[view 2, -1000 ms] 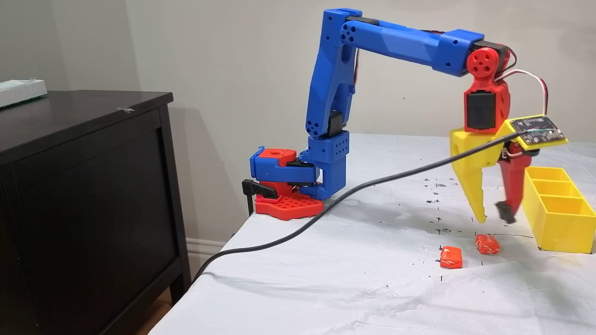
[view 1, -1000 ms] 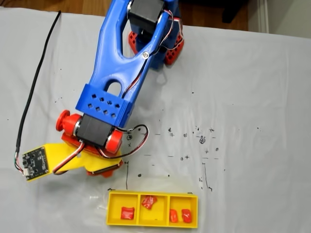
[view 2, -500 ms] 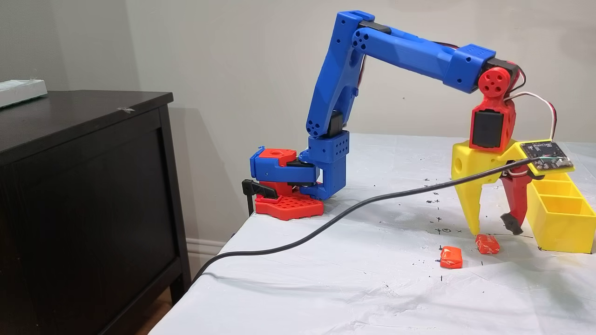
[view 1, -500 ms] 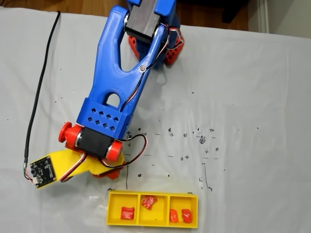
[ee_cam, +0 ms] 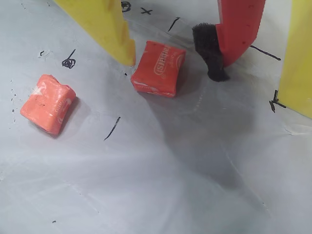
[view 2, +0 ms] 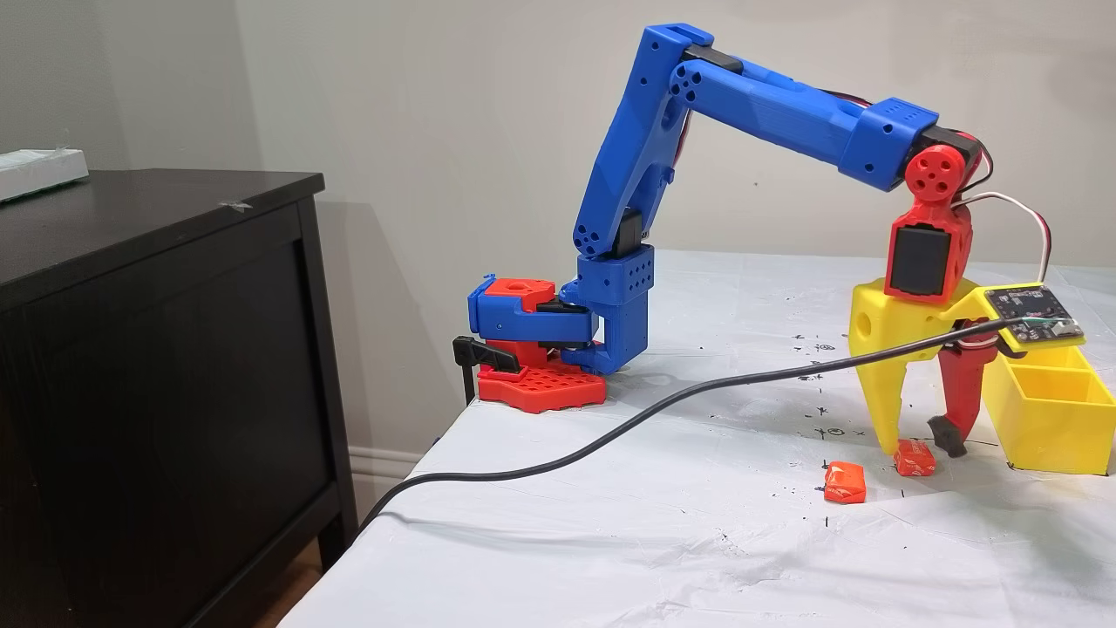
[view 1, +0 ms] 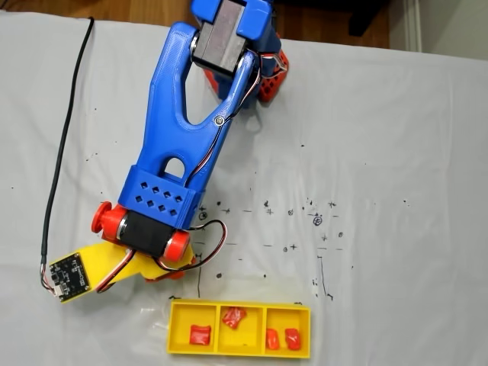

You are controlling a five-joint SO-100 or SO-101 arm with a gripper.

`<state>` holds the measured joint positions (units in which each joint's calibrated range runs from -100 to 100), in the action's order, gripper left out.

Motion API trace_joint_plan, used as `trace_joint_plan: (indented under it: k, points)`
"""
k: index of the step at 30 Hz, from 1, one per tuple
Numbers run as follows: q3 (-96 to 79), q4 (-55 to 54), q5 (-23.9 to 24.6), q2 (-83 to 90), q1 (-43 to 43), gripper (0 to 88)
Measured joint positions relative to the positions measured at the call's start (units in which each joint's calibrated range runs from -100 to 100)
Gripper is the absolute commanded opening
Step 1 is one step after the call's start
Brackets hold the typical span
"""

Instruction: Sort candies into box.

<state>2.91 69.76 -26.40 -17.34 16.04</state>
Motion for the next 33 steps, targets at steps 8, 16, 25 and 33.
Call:
trace_joint_plan:
  k: [8,16,25,33]
  points:
    - [1.71,0.16,-0.20,-2.37,0.00,20.5]
    - [1.71,-0.95,-0.39,-2.54,0.55,21.0]
    - [1.97,-1.19,-0.39,-5.92,0.62,15.1]
    - [2.05,-1.51,0.24,-6.60,0.08,0.2]
